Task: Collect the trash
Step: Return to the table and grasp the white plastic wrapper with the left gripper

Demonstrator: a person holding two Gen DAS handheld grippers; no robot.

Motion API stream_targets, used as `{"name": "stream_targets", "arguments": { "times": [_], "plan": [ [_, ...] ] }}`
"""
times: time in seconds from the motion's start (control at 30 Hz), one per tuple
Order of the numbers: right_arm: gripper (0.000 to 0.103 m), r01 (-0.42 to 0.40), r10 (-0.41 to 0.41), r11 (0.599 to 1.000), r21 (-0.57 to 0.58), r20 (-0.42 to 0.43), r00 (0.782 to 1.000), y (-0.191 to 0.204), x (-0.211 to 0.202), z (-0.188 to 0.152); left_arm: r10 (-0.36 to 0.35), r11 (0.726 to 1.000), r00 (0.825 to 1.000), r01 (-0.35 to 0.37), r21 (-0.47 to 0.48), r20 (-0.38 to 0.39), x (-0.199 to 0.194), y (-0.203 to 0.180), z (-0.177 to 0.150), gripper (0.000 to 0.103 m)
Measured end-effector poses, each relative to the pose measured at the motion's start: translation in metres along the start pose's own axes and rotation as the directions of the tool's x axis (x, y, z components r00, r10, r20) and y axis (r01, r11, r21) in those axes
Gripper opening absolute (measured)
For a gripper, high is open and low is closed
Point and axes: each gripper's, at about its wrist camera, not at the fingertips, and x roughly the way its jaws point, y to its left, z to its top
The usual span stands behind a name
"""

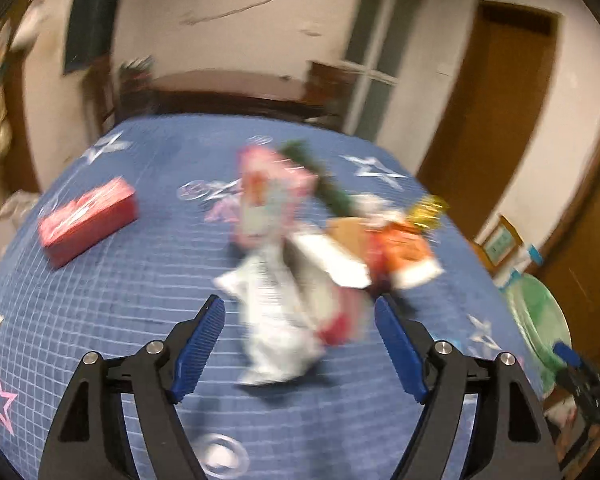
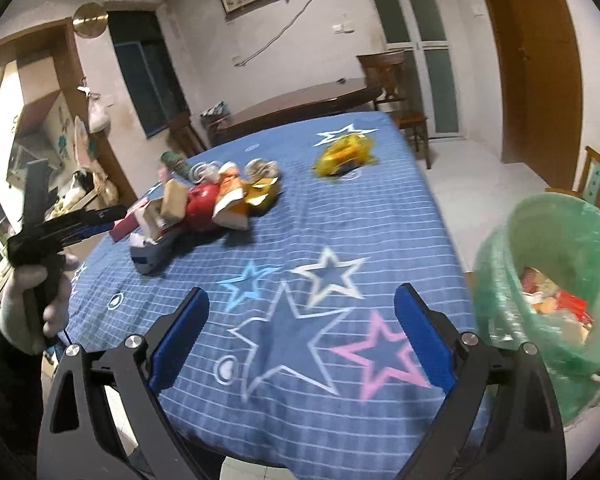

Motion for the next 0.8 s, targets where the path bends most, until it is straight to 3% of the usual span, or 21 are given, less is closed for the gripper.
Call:
{"name": "stream_targets", "arguments": {
  "times": [0.07, 0.23, 0.43, 0.5, 0.57, 0.63, 0.8],
  "plan": [
    [0.09, -0.016, 0.016, 1.0, -0.006, -0.013, 1.0, 0.008, 0.006, 0.003, 0.01, 0.999, 0.999, -0.012, -0.04, -0.048, 0.017, 0.022, 0.003, 0.078],
    [0.09, -0.046, 0.046, 0.999, -0.007, -0.023, 0.999, 0.021, 0.016, 0.008, -0.051, 0.995, 0.99, 0.038, -0.094, -0.133, 0.056, 0.041, 0.007, 0.078],
    [0.09, -0.068, 0.068, 0.998, 0.005, -0.038, 0.997, 0.033, 0.027, 0.01, -0.074, 0.993, 0.981, 0.057, -0.099, -0.18, 0.085, 0.034, 0.007, 0.079],
    [0.09, -0.075, 0.075, 0.997, 0.002, -0.046, 0.996, 0.036, 0.03, 0.01, -0.088, 0.993, 0.98, 0.072, -0.097, -0.179, 0.091, 0.03, 0.008, 0.072],
    [0.09, -0.086, 0.085, 0.996, -0.003, -0.048, 0.995, 0.043, 0.032, 0.011, -0.12, 0.99, 0.976, 0.104, -0.091, -0.183, 0.096, 0.022, 0.003, 0.052],
    [0.09, -0.093, 0.092, 0.996, -0.011, -0.045, 0.995, 0.05, 0.034, 0.014, -0.102, 0.994, 0.98, 0.093, -0.059, -0.173, 0.09, 0.016, -0.001, 0.045],
    [0.088, -0.125, 0.122, 0.991, -0.049, -0.056, 0.991, 0.07, 0.043, 0.021, -0.016, 0.999, 0.987, 0.022, 0.034, -0.159, 0.061, 0.023, -0.011, 0.042]
  ]
}}
